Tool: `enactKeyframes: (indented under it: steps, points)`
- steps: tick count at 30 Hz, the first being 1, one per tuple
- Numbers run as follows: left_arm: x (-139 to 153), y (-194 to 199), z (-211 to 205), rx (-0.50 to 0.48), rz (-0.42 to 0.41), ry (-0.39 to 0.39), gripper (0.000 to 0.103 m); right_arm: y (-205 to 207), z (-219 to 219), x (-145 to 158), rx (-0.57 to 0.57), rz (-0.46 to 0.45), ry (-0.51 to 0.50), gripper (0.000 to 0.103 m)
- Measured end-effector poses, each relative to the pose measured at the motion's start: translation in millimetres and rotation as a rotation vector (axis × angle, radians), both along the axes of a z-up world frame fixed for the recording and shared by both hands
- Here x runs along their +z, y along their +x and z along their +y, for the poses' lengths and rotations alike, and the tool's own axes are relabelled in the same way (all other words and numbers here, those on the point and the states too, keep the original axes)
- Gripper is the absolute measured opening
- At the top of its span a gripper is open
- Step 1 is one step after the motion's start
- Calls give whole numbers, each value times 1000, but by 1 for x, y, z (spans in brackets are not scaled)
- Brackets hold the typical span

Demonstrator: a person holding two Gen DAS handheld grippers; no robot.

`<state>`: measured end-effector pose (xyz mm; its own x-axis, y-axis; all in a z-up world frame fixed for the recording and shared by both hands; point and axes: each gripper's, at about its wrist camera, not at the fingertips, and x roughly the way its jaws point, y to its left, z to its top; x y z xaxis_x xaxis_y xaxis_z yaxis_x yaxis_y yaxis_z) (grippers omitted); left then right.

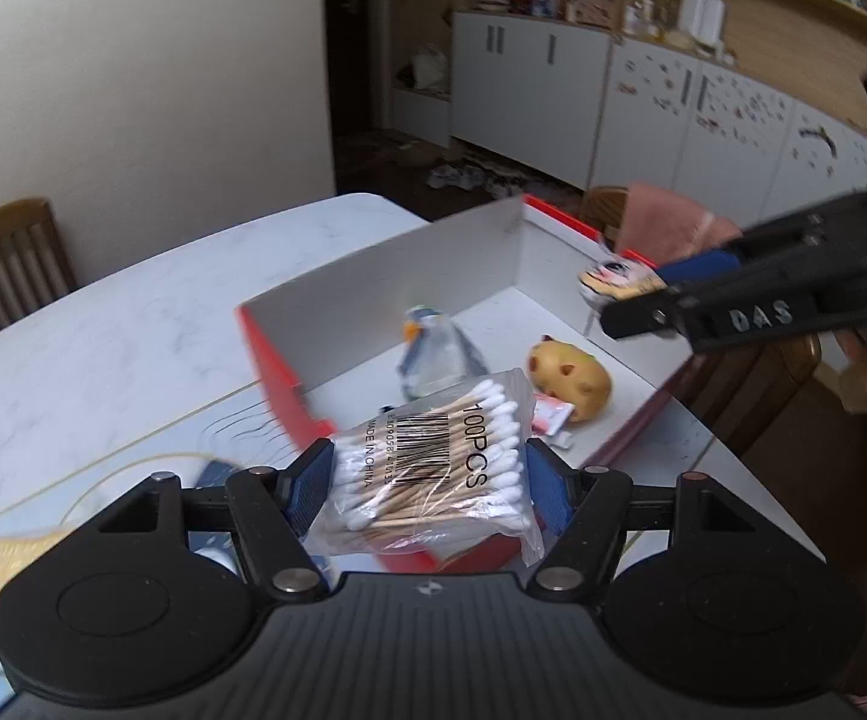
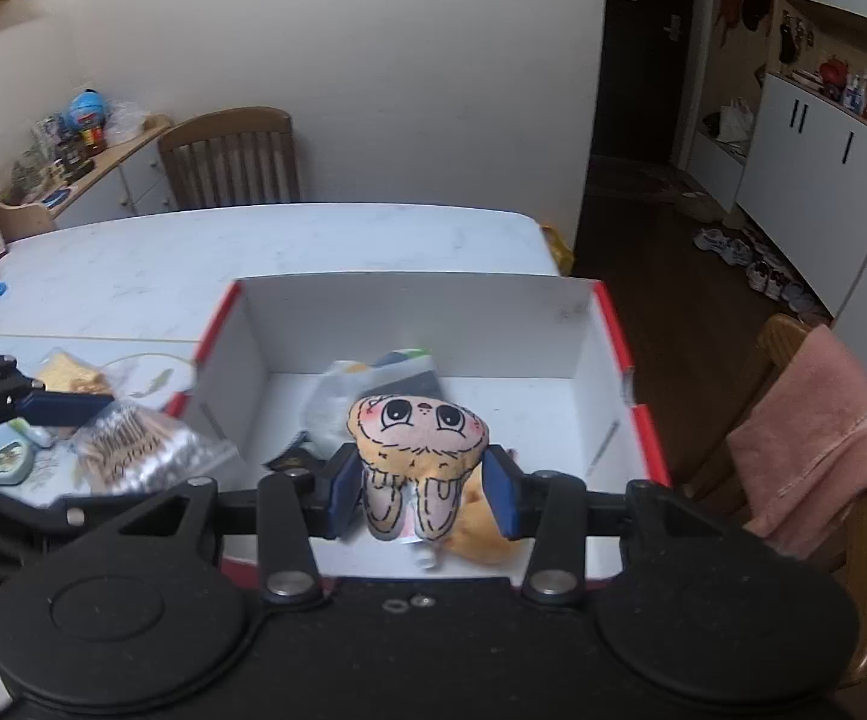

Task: Organize objects
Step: 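Carry the swab pack and plush with both tools over the red box, then open both tools to drop the swab pack and plush into the box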

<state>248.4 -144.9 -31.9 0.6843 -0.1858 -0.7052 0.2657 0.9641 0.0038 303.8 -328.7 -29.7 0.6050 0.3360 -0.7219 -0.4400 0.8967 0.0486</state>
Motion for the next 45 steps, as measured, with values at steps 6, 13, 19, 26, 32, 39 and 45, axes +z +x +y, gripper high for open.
enactKeyframes:
  steps: [6, 13, 19, 26, 32, 39, 45]
  points:
    - [-10, 26, -29, -44, 44, 53, 68, 24, -8, -14, -13, 22, -11, 43]
    - [-26, 63, -48, -39, 128, 84, 68, 59, -4, -33, -16, 65, -42, 43]
    - [-41, 89, -53, -16, 227, 76, 68, 87, 8, -51, 6, 123, -82, 43]
    - [-59, 108, -54, 15, 302, 97, 68, 106, 28, -77, 38, 189, -180, 43]
    - [-68, 116, -56, 11, 342, 117, 68, 115, 36, -87, 54, 230, -221, 43]
    - [-71, 123, -58, -8, 374, 141, 69, 115, 42, -92, 63, 260, -247, 43]
    - [-72, 124, -60, -18, 374, 165, 71, 112, 37, -85, 57, 256, -234, 45]
